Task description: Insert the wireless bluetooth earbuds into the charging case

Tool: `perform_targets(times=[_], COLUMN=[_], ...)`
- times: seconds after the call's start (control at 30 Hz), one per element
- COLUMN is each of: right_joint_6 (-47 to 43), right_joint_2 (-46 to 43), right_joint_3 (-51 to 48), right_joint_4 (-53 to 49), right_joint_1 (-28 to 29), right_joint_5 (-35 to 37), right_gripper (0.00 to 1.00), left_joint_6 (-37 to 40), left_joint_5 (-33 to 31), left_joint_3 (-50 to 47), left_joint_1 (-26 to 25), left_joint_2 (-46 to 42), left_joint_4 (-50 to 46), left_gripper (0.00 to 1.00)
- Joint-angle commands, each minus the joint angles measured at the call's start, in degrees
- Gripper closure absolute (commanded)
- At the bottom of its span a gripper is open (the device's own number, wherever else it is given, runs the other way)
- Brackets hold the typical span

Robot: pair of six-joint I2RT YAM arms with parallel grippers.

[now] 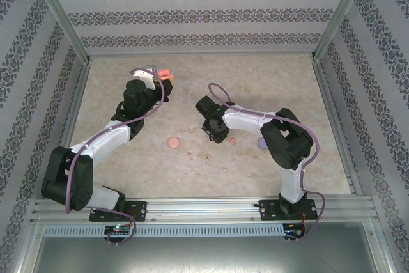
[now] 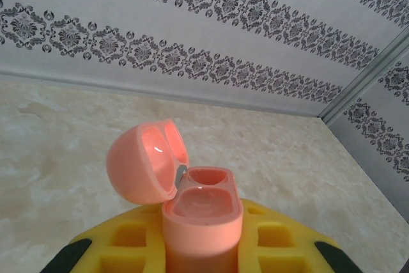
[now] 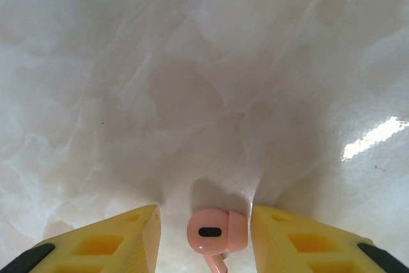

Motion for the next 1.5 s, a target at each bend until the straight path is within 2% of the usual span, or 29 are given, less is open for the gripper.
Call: perform_targets(times=[0.0, 0.83, 1.1, 1.27, 1.47], right_joint_6=[0.6, -1.8, -12.8, -20.1, -30.2], right_joint_2=[1.2, 0.3, -4.0, -7.7, -13.8], right_joint_3=[0.1, 0.2, 0.8, -0.5, -1.9], right_joint_4=[-1.0, -0.8, -0.2, 2.8, 9.1], right_joint_1=[-0.2, -0.5, -0.9, -2.6, -5.6], right_joint_5=[0.5, 0.8, 4.9, 6.1, 6.5], right_gripper=[0.57, 0.70, 0.74, 0.74, 0.74], left_joint_6=[-0.5, -1.2, 3.3, 9.2, 17.1], left_joint_5=[0.9, 2.0, 3.1, 8.7, 10.7], left_joint_3=[0.3, 0.9, 1.1, -0.8, -6.5], left_joint_1=[-0.2, -0.3, -0.2, -0.2, -1.3], left_joint_2=[0.9, 1.3, -1.7, -3.0, -5.4], left_joint_4=[3.4, 3.3, 0.7, 3.6, 10.3], left_gripper=[1.00, 1.00, 1.00, 1.00, 1.00])
